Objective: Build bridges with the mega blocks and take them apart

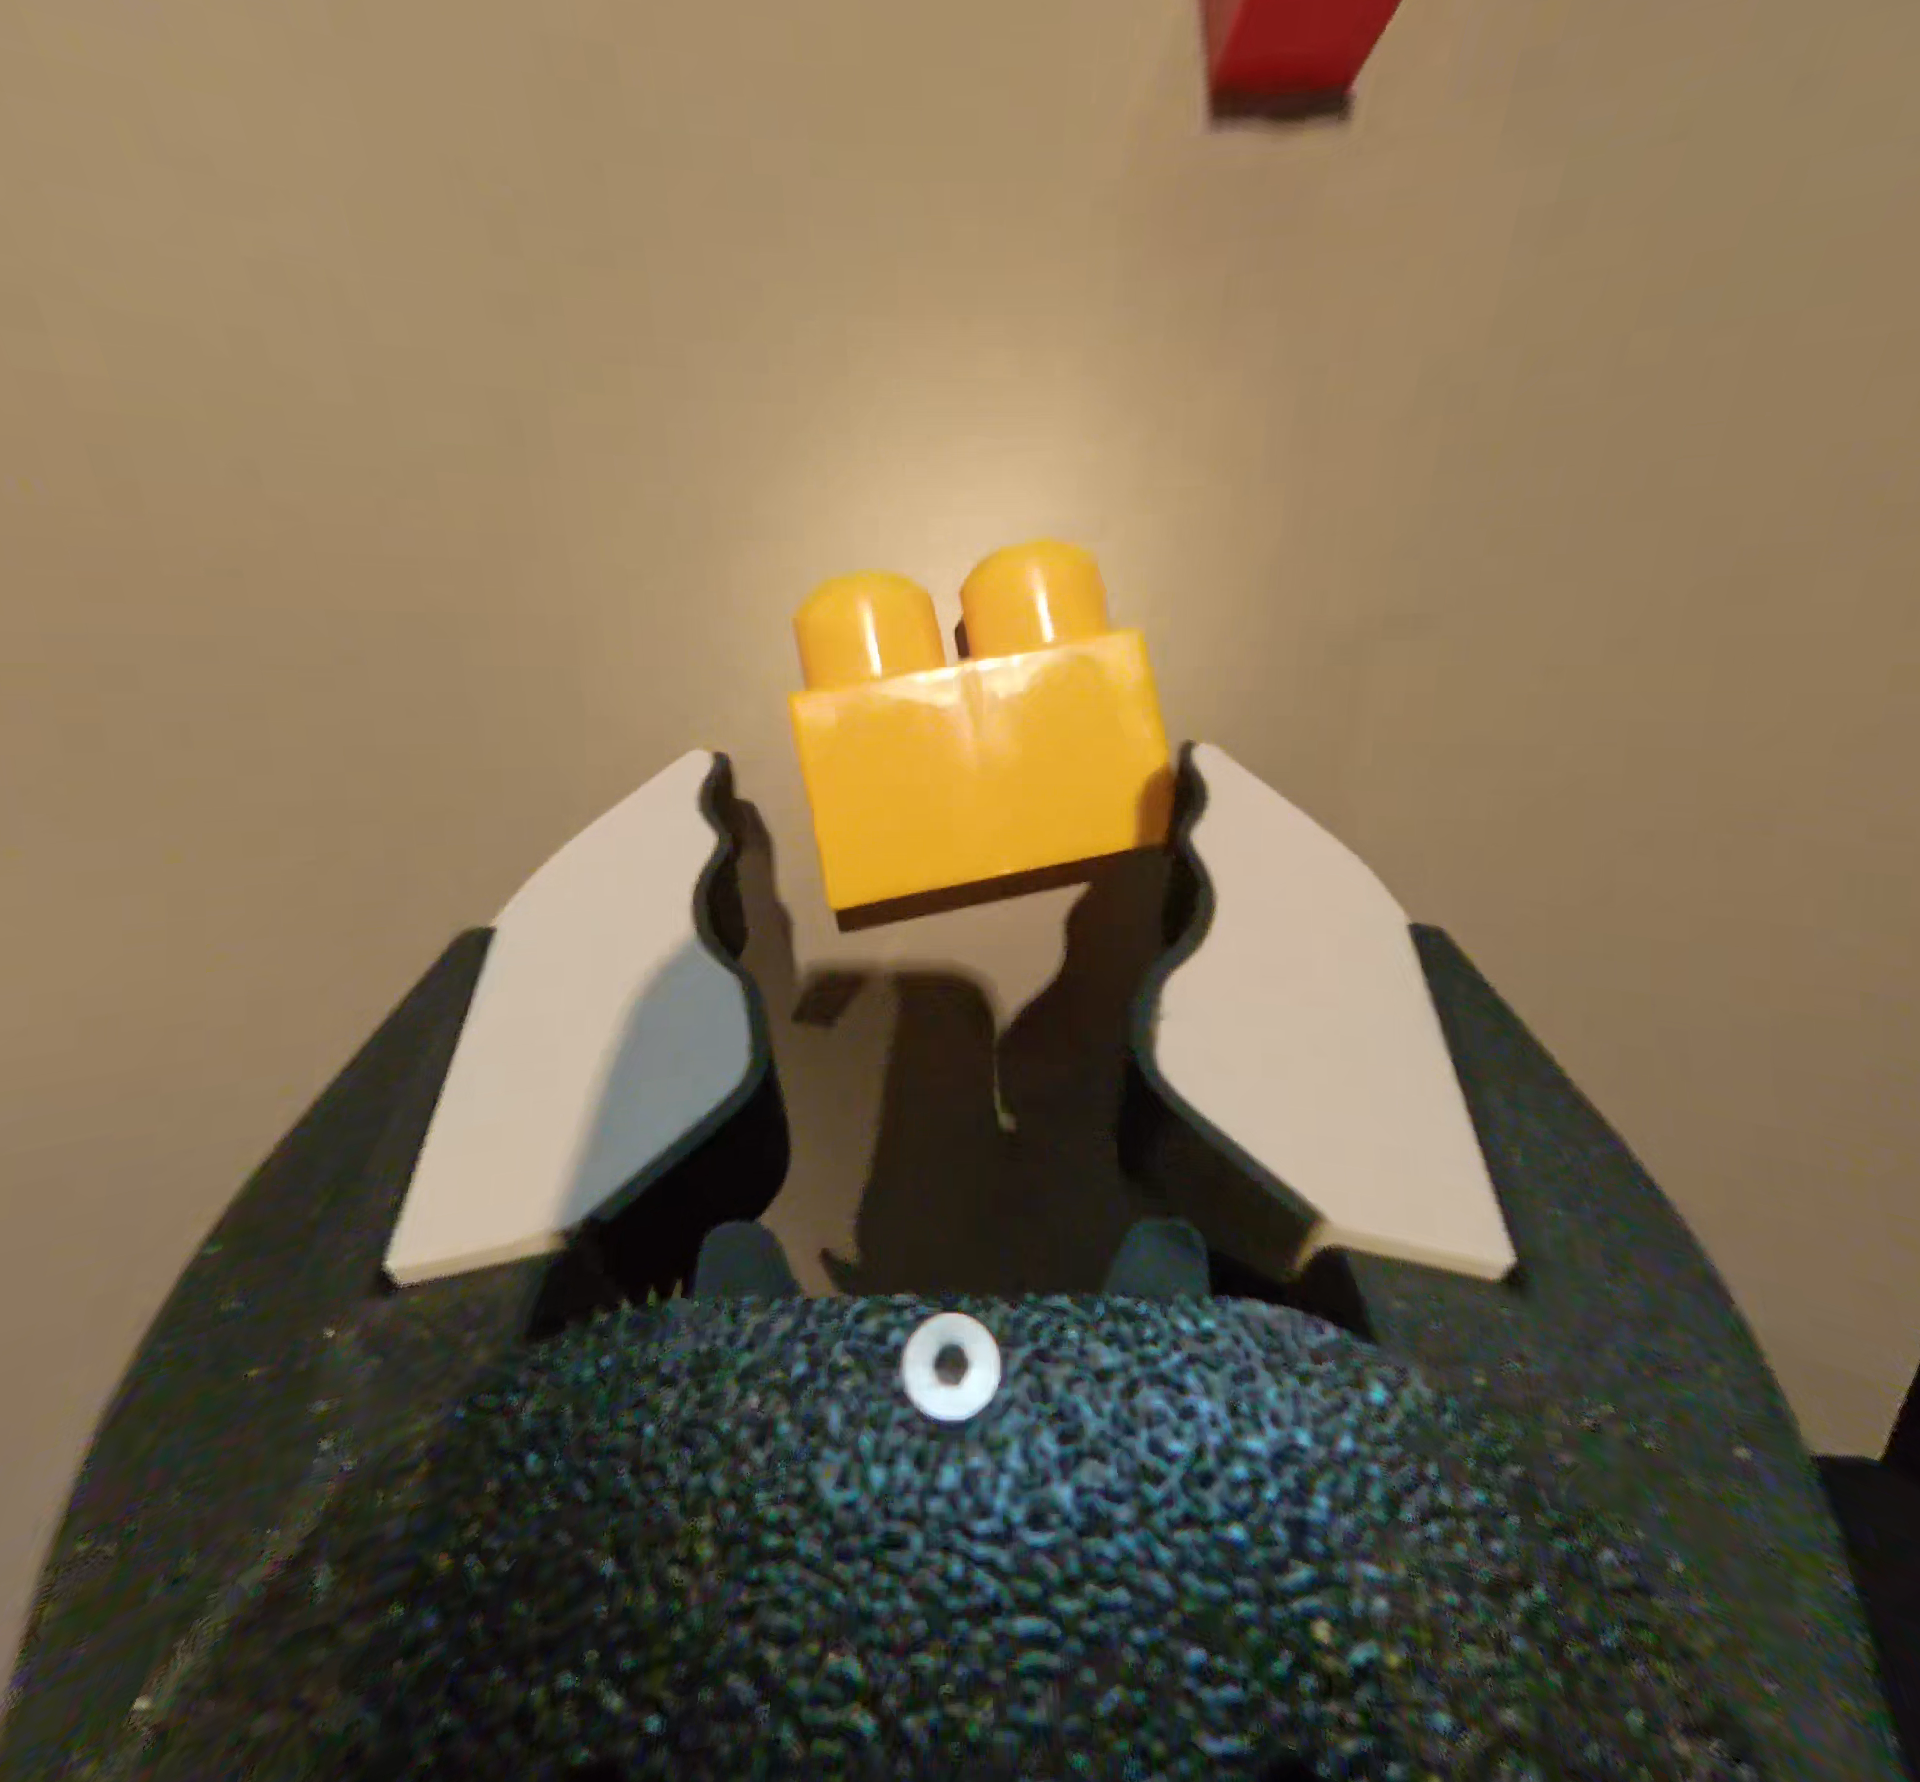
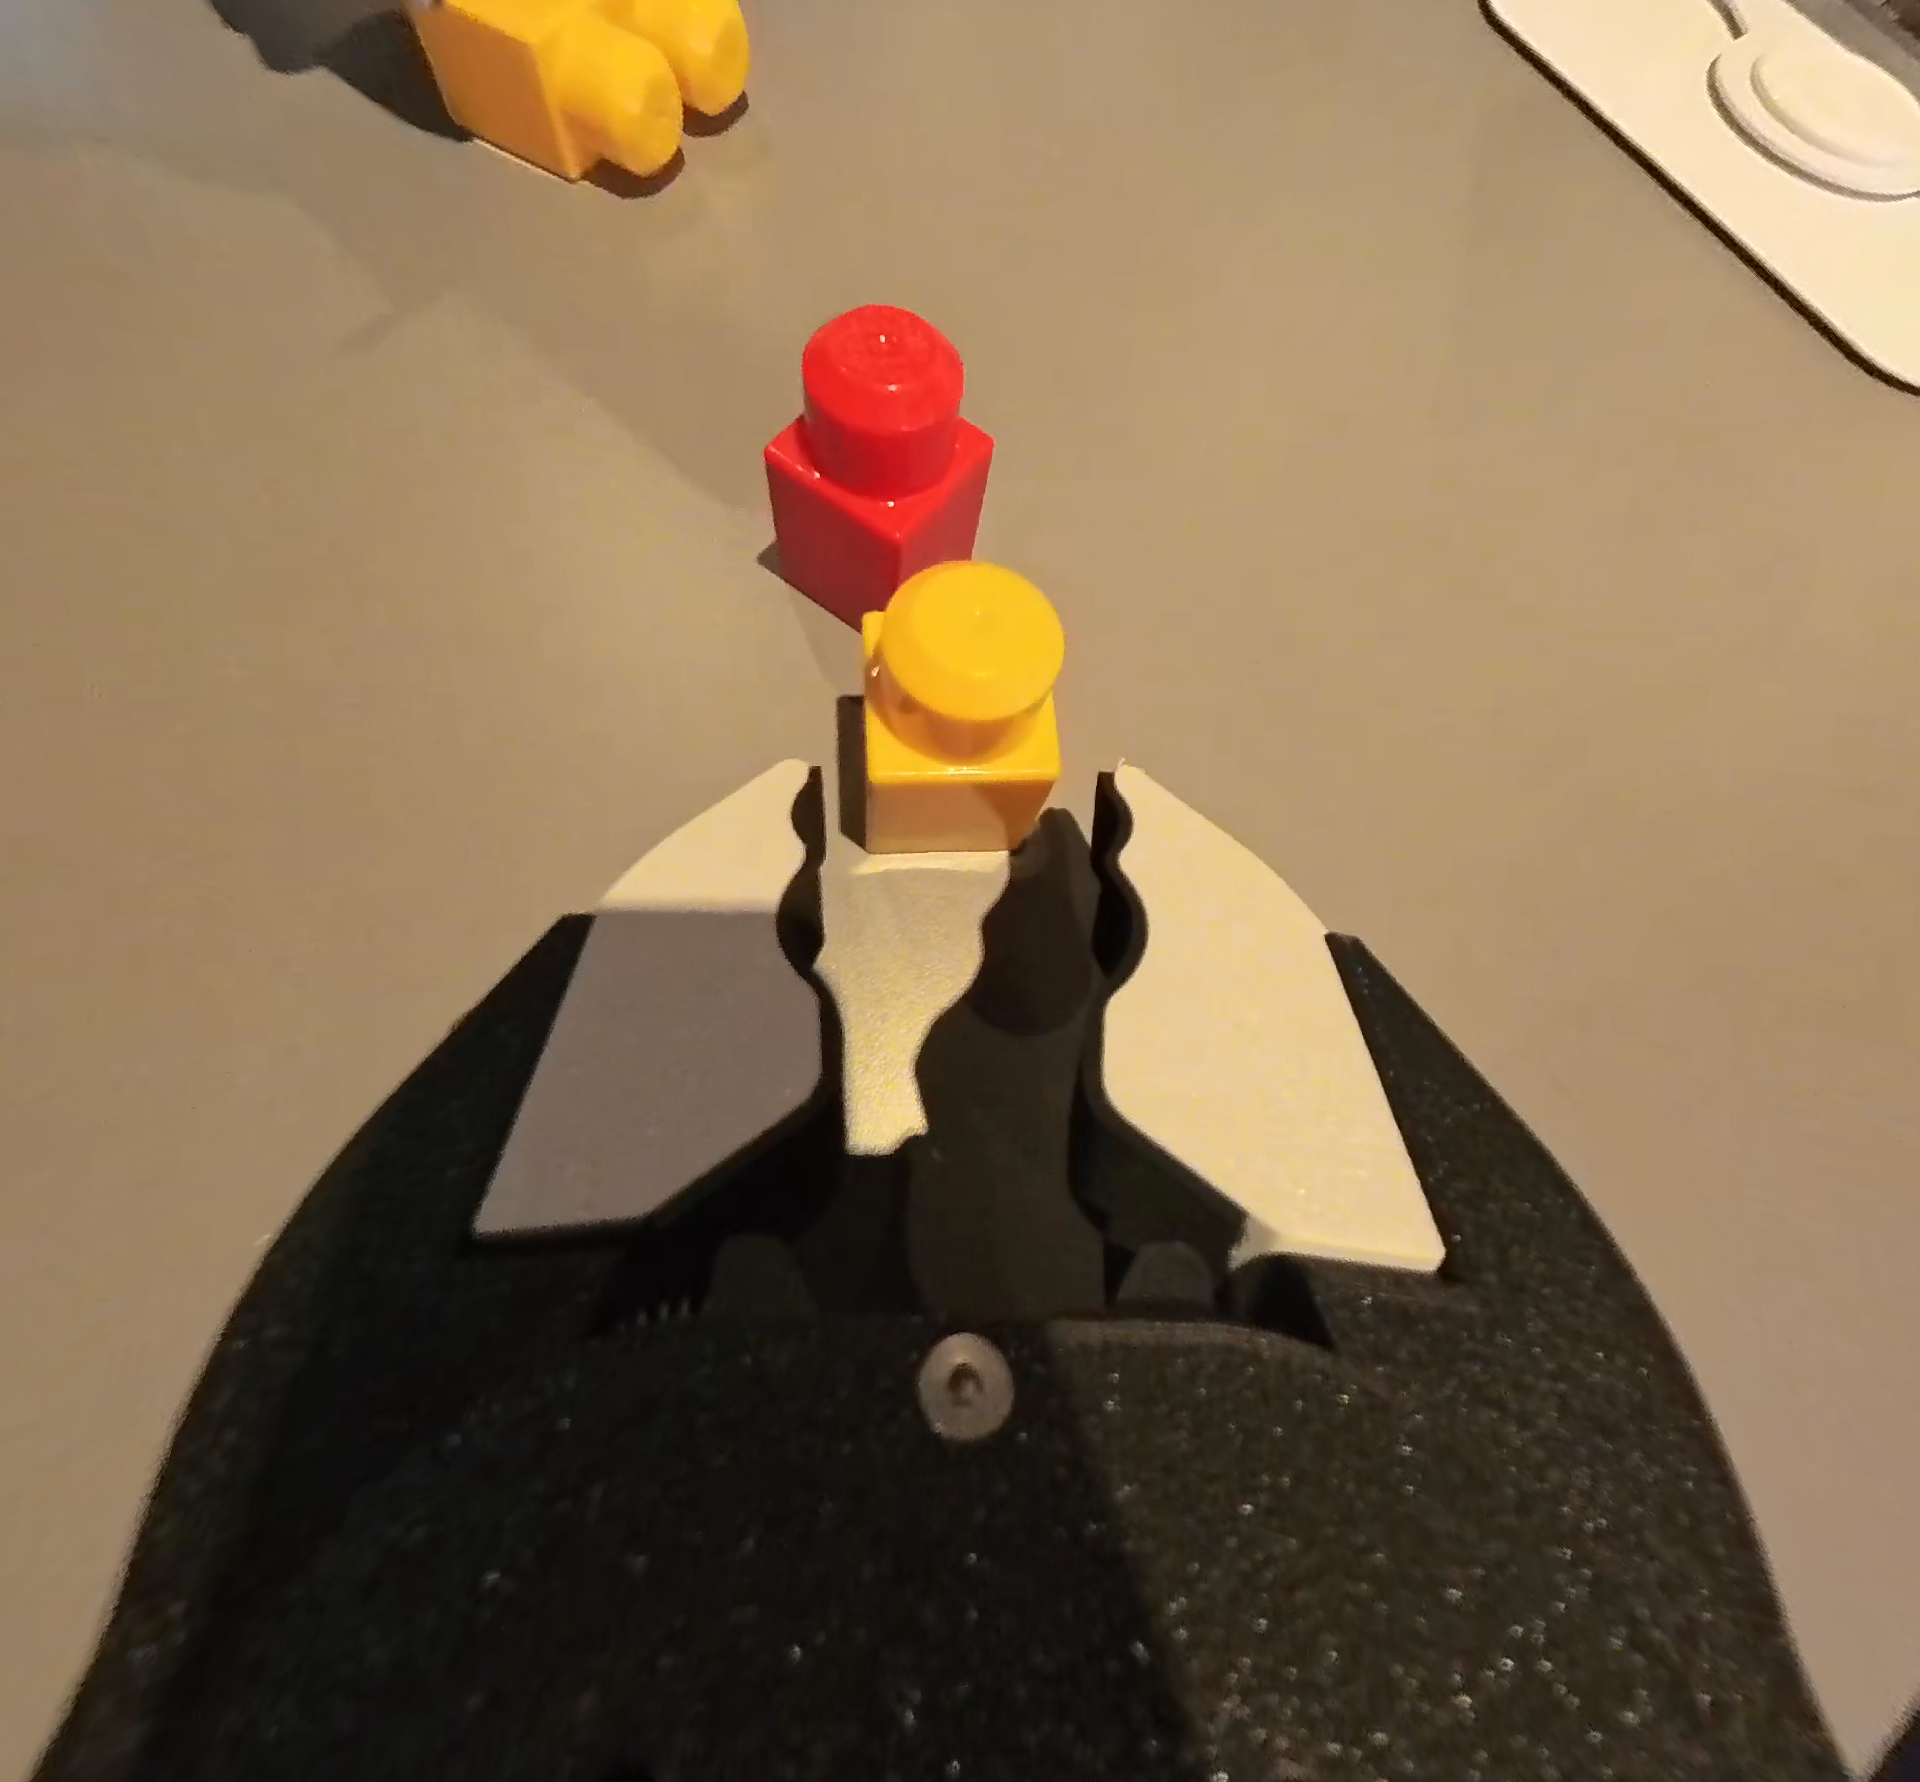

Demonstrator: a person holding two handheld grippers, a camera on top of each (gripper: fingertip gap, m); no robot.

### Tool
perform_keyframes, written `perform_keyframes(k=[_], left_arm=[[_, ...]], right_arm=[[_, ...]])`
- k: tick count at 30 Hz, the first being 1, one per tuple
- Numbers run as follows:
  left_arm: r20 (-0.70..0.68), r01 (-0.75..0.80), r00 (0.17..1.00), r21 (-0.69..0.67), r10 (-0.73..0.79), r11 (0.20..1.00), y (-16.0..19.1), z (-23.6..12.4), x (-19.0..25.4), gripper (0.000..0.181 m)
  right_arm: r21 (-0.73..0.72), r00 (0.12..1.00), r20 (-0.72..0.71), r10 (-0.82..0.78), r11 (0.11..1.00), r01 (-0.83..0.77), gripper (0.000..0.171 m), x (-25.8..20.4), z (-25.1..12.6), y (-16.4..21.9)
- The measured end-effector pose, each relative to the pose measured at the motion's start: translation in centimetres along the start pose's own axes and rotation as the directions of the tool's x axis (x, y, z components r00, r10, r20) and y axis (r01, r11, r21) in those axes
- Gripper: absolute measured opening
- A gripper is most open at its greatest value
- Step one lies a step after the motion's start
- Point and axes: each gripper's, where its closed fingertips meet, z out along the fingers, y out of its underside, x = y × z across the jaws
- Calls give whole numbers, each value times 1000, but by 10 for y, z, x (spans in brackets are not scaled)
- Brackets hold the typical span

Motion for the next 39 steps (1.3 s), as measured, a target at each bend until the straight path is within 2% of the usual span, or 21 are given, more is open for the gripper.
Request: perform_keyframes(k=[1,3,9,13,16,17,19,20,21,25,27,29,30,35,37,39], left_arm=[[-3,14,1000,-44,-14,999,7,6,-1,82],[11,1,1000,-145,0,989,20,18,-1,78],[-36,-72,997,-109,68,991,-9,36,22,76],[-103,-103,989,19,104,995,-36,31,42,76],[-226,-112,960,235,167,966,-67,10,67,76],[-309,-108,927,324,214,940,-78,0,85,76],[-488,-45,821,463,296,885,-96,-20,122,75],[-567,2,759,493,319,870,-103,-26,138,75],[-631,41,704,496,327,868,-107,-28,150,75],[-775,60,549,411,314,909,-107,-9,186,75],[-809,46,496,388,316,921,-104,-2,198,76],[-830,66,455,392,322,917,-105,-3,203,76],[-833,87,450,399,321,913,-108,-4,202,75],[-826,156,486,404,286,901,-117,-1,191,76],[-805,210,529,431,268,878,-126,-2,178,77],[-750,258,605,503,268,825,-137,-8,158,77]], right_arm=[[0,1000,-3,-3,1000,3,50,0,0,0],[0,1000,-9,-14,1000,14,50,0,0,0],[23,999,-24,-44,999,45,51,-1,-2,-3],[51,994,-53,-98,994,101,56,-3,-9,-8],[169,975,-153,-159,968,184,55,-1,-27,-33],[258,960,-201,-197,934,246,53,-4,-39,-50],[473,920,-243,-308,790,390,43,-33,-68,-85],[547,906,-236,-351,723,422,39,-49,-77,-95],[579,903,-216,-373,696,426,42,-61,-79,-99],[498,868,-122,-481,727,473,60,-87,-48,-89],[510,858,-39,-512,728,457,59,-104,-43,-88],[517,846,25,-533,731,446,50,-117,-40,-85],[518,838,41,-544,728,448,42,-121,-40,-83],[476,850,21,-526,753,454,39,-111,-36,-80],[466,866,-24,-500,761,452,38,-102,-38,-83],[475,891,-45,-451,775,416,38,-91,-42,-87]])
